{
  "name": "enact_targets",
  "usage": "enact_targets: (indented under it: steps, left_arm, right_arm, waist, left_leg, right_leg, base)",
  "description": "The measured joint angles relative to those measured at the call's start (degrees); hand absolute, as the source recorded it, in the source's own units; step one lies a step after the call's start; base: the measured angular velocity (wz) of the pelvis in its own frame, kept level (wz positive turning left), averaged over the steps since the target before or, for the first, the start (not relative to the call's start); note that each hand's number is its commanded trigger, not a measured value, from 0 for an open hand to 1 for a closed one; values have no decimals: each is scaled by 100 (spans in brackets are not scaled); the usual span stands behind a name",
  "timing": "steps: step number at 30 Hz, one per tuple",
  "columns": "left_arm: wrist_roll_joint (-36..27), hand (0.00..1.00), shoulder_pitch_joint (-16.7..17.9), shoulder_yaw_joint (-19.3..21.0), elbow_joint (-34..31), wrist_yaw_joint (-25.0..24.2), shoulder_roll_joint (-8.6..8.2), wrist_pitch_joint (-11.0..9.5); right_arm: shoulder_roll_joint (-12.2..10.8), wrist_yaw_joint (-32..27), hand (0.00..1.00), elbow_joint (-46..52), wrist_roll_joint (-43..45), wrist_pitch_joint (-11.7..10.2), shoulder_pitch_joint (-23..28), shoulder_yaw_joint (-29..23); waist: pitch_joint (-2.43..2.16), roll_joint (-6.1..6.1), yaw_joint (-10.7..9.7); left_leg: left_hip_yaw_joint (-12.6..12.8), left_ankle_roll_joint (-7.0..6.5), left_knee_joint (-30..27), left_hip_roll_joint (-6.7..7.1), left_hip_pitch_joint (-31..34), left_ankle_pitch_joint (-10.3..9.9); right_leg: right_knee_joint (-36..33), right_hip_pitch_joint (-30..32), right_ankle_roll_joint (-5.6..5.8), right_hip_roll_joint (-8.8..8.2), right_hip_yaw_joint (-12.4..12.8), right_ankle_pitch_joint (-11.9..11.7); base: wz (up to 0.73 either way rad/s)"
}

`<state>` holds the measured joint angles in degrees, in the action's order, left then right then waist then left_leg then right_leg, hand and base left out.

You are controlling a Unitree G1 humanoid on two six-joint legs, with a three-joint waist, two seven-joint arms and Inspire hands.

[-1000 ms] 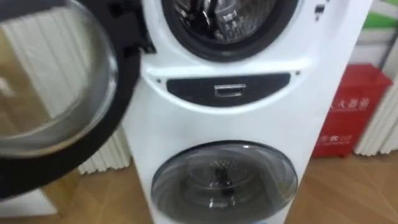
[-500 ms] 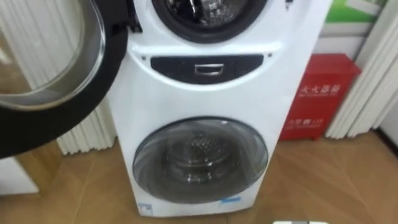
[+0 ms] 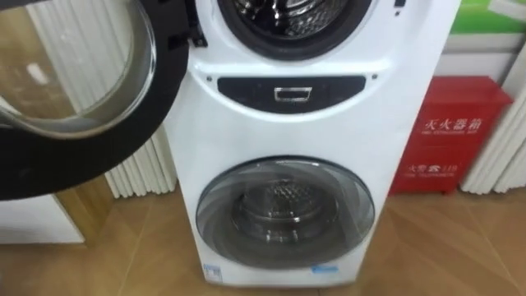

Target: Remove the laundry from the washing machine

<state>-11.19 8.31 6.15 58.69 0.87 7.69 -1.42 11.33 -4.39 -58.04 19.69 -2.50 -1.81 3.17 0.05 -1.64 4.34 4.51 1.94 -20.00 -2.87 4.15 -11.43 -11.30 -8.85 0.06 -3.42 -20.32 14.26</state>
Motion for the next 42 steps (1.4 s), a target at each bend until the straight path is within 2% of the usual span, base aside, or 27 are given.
enact_targets:
  steps: [3, 5, 8, 11, 13, 15, 16, 19, 21, 22, 24, 26, 28, 32, 37, 40, 42]
  left_arm:
    - [-524, 0, 86, 201, 62, 9, -3, -64]
    - [-747, 0, 130, 481, 96, 81, -4, -66]
    - [-1149, 0, 160, 895, 53, 377, -2, -64]
    - [-1617, 0, 82, 1400, -263, 730, 25, -88]
    - [-1882, 0, 36, 1636, -543, 971, 55, -130]
    - [-2068, 0, 25, 1844, -985, 1251, 61, -275]
    - [-2062, 0, 26, 1858, -1091, 1323, 63, -295]
    - [-2073, 0, 22, 1958, -2000, 1662, 73, -307]
    - [-2076, 0, 20, 1952, -2691, 1865, 222, -408]
    - [-2076, 0, 19, 1953, -2809, 1902, 283, -430]
    - [-2073, 0, -1, 1973, -3064, 2029, 521, -512]
    - [-2072, 0, -5, 2030, -3241, 2062, 621, -520]
    - [-2072, 0, -4, 2085, -3522, 2105, 629, -520]
    - [-2074, 0, -5, 2086, -4047, 2058, 694, -524]
    - [-2071, 0, -38, 2082, -4452, 1914, 760, -510]
    - [-2062, 0, -36, 2073, -4988, 1635, 762, -509]
    - [-2062, 0, -36, 2073, -5261, 1315, 765, -510]
  right_arm:
    - [-3, -50, 0, 20, -14, -22, 101, -55]
    - [-3, -113, 0, 23, -14, -46, 154, -106]
    - [10, -304, 0, 173, -9, -55, 409, -278]
    - [8, -311, 0, 270, 66, -69, 407, -428]
    - [17, -311, 0, 333, 136, -69, 438, -547]
    - [18, -310, 0, 549, 325, -71, 529, -688]
    - [23, -314, 0, 572, 333, -70, 536, -697]
    - [13, -313, 0, 999, 441, -65, 764, -692]
    - [13, -312, 0, 1278, 562, -71, 902, -693]
    - [13, -312, 0, 1328, 560, -72, 919, -692]
    - [13, -300, 0, 1404, 661, -95, 1002, -697]
    - [14, -256, 0, 1450, 767, -98, 1083, -720]
    - [13, -150, 0, 1495, 829, -99, 1155, -778]
    - [12, 55, 0, 1523, 912, -96, 1215, -795]
    - [13, 210, 0, 1616, 1361, -53, 1222, -833]
    - [16, 336, 0, 1622, 1436, -41, 1224, -846]
    - [25, 391, 0, 1624, 1436, -41, 1224, -849]
  waist:
    - [-15, -28, 39]
    - [34, -51, 67]
    - [44, -46, 88]
    - [59, 4, 125]
    - [30, 51, 203]
    - [7, 106, 233]
    - [3, 115, 233]
    - [-1, 149, 253]
    - [-4, 159, 254]
    - [-4, 171, 256]
    - [-30, 234, 254]
    - [-47, 278, 253]
    - [-47, 317, 246]
    - [-42, 366, 340]
    - [-20, 409, 330]
    - [-11, 430, 330]
    - [-33, 463, 343]
  left_leg:
    - [-46, -1, 69, 71, -70, -1]
    - [-77, -1, 119, 100, -160, -1]
    - [-144, -2, 249, 157, -267, -1]
    - [-148, -6, 291, 179, -285, 1]
    - [-152, -7, 292, 188, -288, 1]
    - [-170, -7, 294, 212, -291, 1]
    - [-171, -9, 300, 219, -293, 2]
    - [-235, -49, 342, 265, -272, 26]
    - [-279, -68, 365, 289, -269, 38]
    - [-282, -70, 366, 293, -269, 39]
    - [-294, -91, 383, 304, -274, 52]
    - [-291, -124, 431, 333, -285, 72]
    - [-292, -147, 451, 366, -283, 86]
    - [-292, -163, 454, 390, -283, 95]
    - [-293, -168, 420, 383, -273, 96]
    - [-293, -178, 413, 382, -240, 101]
    - [-264, -193, 421, 381, -202, 112]
  right_leg:
    - [149, -153, 28, -22, -89, -7]
    - [158, -244, 39, -34, -117, -14]
    - [159, -323, 54, -68, -180, -23]
    - [161, -317, 63, -84, -184, -28]
    - [158, -315, 70, -97, -184, -32]
    - [159, -319, 71, -117, -184, -33]
    - [158, -318, 73, -124, -186, -34]
    - [156, -317, 90, -152, -316, -44]
    - [154, -322, 115, -159, -328, -58]
    - [154, -322, 121, -162, -326, -62]
    - [157, -325, 171, -169, -329, -92]
    - [160, -312, 171, -199, -326, -92]
    - [160, -301, 175, -232, -327, -90]
    - [155, -290, 193, -257, -301, -99]
    - [156, -296, 199, -251, -255, -103]
    - [156, -275, 201, -251, -261, -102]
    - [151, -217, 206, -256, -225, -100]
  base:
    - [18]
    - [11]
    - [15]
    - [2]
    - [0]
    - [0]
    - [0]
    - [14]
    - [11]
    - [3]
    - [0]
    - [0]
    - [0]
    - [-3]
    - [0]
    - [-1]
    - [-7]
